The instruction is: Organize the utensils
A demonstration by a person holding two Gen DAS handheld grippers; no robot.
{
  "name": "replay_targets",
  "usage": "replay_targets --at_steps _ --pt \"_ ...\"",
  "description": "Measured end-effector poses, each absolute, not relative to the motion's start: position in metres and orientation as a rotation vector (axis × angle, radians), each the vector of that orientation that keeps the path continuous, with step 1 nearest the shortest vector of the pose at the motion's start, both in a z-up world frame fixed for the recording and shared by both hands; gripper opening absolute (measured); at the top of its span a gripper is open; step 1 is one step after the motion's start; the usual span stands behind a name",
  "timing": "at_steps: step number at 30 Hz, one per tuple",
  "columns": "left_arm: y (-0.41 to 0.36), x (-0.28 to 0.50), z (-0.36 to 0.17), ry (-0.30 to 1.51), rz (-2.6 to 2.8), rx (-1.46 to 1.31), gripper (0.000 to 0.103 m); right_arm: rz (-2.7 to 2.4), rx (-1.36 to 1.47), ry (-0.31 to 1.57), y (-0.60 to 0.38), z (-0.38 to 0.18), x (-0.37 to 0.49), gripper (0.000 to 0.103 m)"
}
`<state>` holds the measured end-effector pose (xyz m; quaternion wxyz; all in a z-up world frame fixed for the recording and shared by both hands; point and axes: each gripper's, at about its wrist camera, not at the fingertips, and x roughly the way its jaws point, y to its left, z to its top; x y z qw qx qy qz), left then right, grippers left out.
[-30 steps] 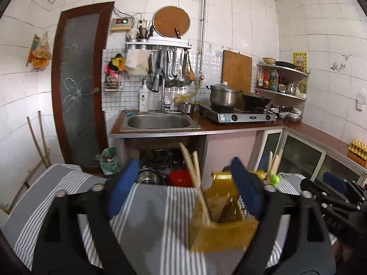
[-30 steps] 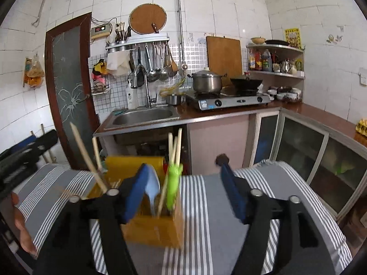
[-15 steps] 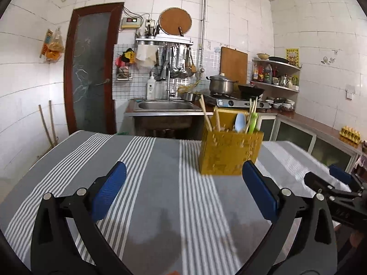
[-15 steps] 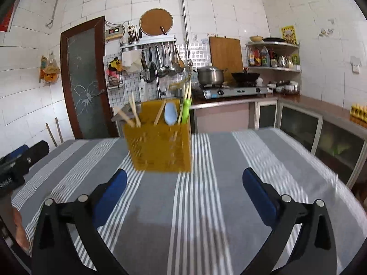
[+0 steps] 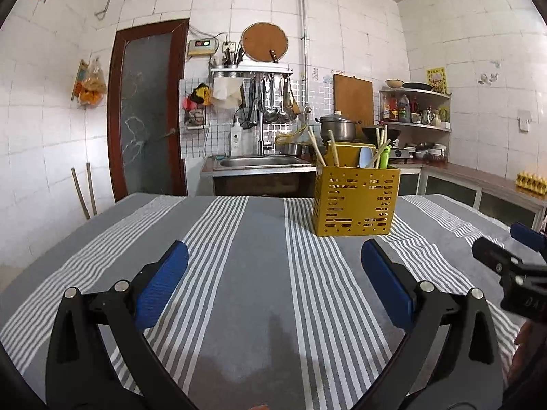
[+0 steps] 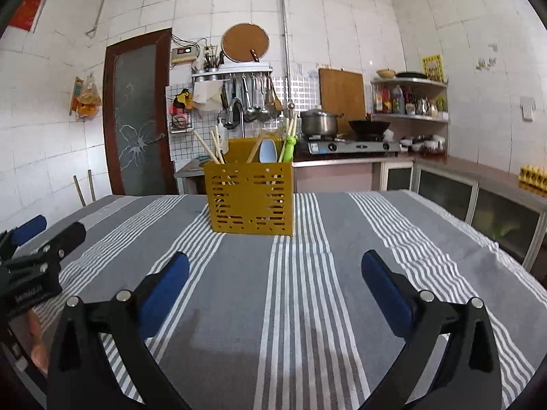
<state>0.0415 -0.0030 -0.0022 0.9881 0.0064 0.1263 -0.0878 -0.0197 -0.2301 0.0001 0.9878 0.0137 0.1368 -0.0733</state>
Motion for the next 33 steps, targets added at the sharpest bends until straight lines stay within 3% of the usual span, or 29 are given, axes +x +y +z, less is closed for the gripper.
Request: replay_targets --at_steps 33 --pt "0.001 0.039 -0.004 0.250 -0.163 0.002 0.098 -0.171 0.035 0.231 -0.231 0.003 -0.031 0.098"
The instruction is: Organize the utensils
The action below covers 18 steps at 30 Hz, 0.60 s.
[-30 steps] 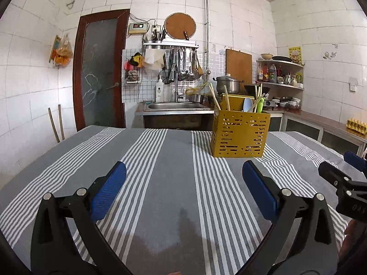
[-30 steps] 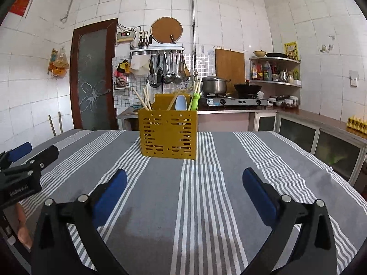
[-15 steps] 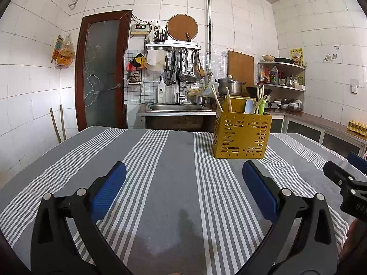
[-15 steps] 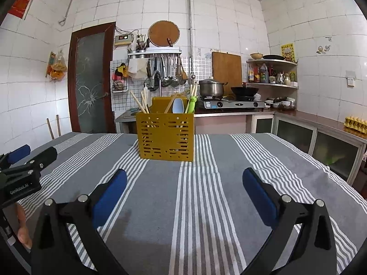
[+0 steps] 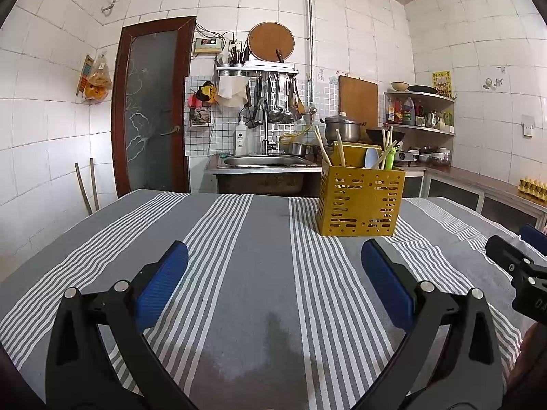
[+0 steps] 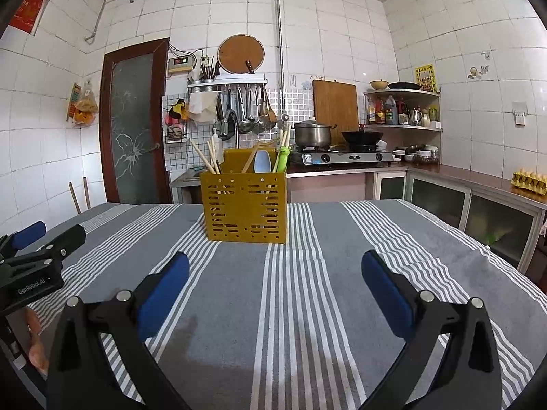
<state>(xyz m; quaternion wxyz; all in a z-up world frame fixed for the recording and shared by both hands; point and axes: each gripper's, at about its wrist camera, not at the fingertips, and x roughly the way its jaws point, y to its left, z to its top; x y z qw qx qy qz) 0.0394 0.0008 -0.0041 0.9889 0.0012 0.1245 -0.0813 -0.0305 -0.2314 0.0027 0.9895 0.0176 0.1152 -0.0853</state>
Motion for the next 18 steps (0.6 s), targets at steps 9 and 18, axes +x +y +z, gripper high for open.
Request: replay_targets --at_steps 9,18 --pt "0.0034 0.0409 -0.0032 0.257 -0.167 -0.006 0.098 -0.170 0.036 0.232 -0.2303 0.0024 -0.0310 0.098" --pt "0.0037 0.0425 -0.0025 0.254 -0.166 -0.001 0.098 -0.172 0.043 0.238 -0.2292 0.0018 -0.0281 0.098"
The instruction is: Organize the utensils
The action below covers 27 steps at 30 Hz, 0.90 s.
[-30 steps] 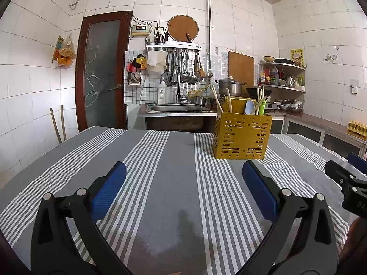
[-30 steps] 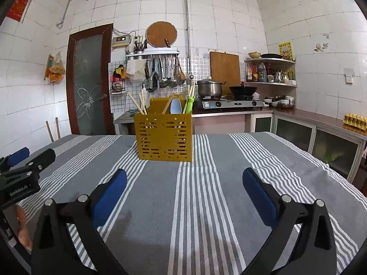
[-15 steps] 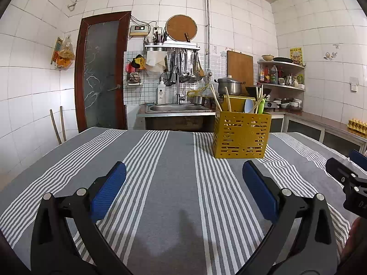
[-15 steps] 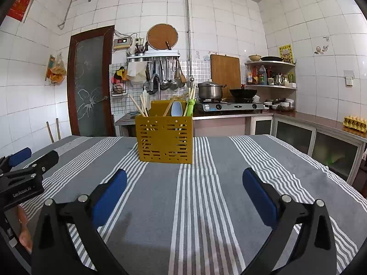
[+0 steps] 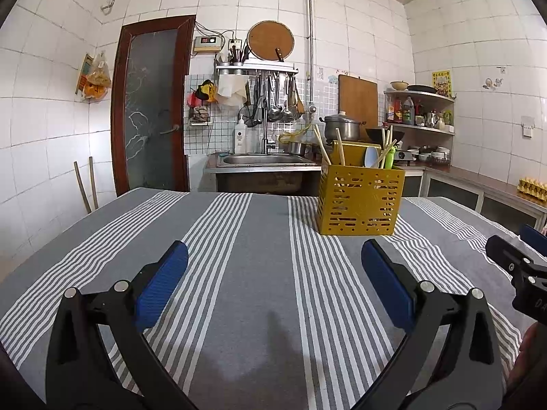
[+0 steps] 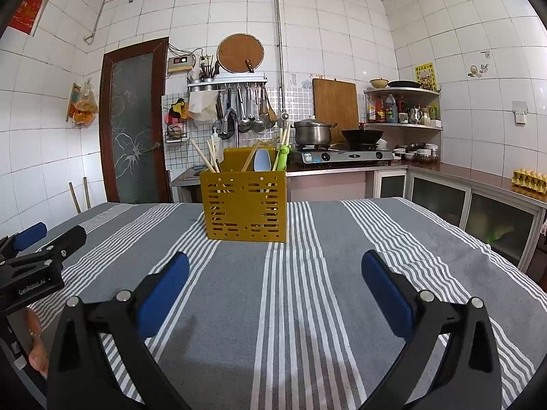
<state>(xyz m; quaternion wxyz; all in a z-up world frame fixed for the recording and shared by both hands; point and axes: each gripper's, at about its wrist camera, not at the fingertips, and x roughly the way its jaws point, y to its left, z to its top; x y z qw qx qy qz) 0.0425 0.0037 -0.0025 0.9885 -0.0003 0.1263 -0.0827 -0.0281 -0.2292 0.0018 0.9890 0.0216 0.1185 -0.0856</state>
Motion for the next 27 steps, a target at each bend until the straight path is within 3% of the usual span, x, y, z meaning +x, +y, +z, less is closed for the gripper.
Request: replay_targets --at_steps 27 --pt "0.0008 0.0427 -0.0027 0.254 -0.156 0.005 0.098 -0.184 0.047 0.236 -0.2286 0.0020 -0.0276 0.098"
